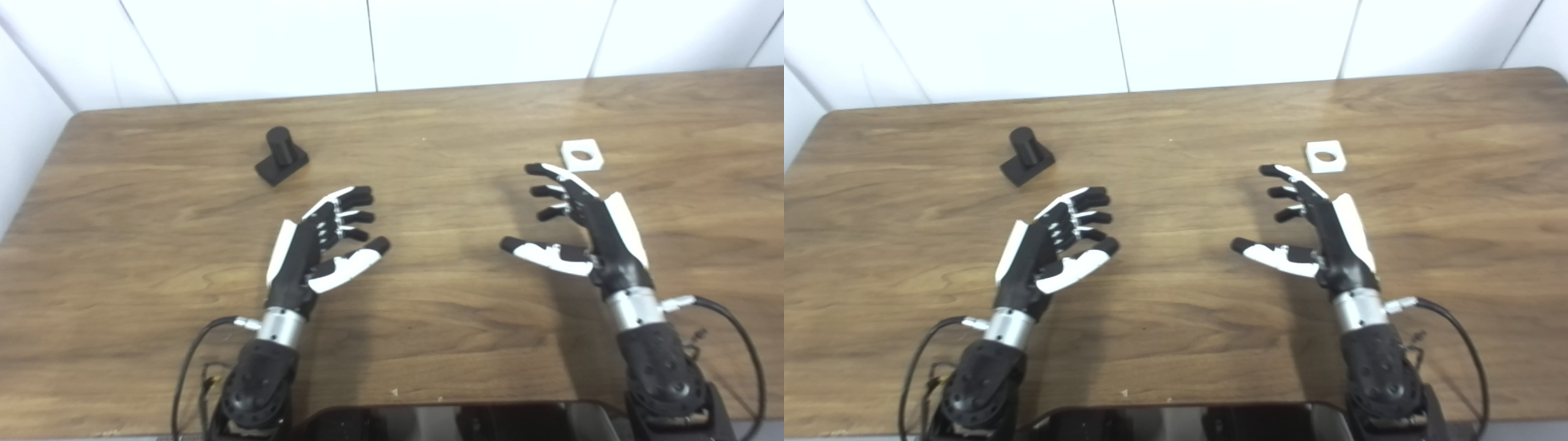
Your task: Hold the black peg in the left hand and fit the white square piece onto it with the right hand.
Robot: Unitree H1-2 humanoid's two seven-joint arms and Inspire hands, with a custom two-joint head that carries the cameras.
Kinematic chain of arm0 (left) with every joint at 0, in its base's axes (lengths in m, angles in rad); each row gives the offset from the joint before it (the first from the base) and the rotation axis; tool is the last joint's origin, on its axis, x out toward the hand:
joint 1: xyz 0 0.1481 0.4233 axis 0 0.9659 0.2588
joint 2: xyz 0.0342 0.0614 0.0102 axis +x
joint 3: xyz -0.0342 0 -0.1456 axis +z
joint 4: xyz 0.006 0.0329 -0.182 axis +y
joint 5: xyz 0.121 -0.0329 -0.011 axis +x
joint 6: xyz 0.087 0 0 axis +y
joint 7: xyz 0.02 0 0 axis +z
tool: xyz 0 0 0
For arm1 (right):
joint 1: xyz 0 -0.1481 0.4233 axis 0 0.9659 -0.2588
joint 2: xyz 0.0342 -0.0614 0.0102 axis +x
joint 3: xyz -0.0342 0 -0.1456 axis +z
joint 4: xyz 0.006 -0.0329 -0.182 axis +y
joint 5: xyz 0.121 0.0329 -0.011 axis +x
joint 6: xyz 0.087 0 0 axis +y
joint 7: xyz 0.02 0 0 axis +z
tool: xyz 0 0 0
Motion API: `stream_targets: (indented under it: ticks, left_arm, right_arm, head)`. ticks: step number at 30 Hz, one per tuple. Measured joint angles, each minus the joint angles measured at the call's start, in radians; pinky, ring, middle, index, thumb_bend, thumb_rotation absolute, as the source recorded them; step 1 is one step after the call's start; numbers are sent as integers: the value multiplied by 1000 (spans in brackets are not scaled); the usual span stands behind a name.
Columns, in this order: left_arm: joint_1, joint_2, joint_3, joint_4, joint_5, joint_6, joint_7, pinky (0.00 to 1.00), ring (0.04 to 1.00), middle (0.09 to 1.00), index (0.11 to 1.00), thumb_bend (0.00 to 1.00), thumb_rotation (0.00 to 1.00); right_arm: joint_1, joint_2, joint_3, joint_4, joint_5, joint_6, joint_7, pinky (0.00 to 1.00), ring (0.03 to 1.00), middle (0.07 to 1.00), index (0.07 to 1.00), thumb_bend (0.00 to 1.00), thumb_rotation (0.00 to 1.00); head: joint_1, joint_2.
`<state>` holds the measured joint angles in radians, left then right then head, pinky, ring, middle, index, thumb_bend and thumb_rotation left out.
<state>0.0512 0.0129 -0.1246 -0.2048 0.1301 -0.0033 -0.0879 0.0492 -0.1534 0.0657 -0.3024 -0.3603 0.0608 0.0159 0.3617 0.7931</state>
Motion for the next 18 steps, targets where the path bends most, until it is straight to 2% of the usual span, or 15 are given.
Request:
stream_targets:
  ticks: [2, 8, 18]
  left_arm:
    - [0, -16, -11, 4, 5, 0, 4, 622, 736, 791, 762, 675, 264]
    - [0, -30, -27, 36, 36, -3, 15, 605, 730, 790, 752, 671, 250]
    - [0, -29, -22, 32, 55, -1, 33, 585, 727, 797, 757, 679, 238]
  right_arm:
    - [6, -10, -10, 9, 15, -4, 0, 581, 754, 868, 812, 686, 178]
    - [18, -13, -29, -1, 29, 8, 1, 587, 756, 865, 816, 676, 95]
    - [18, -14, -29, -4, 29, 20, 18, 577, 744, 856, 803, 676, 78]
  head:
    - [25, -9]
    - [26, -18]
    - [29, -25]
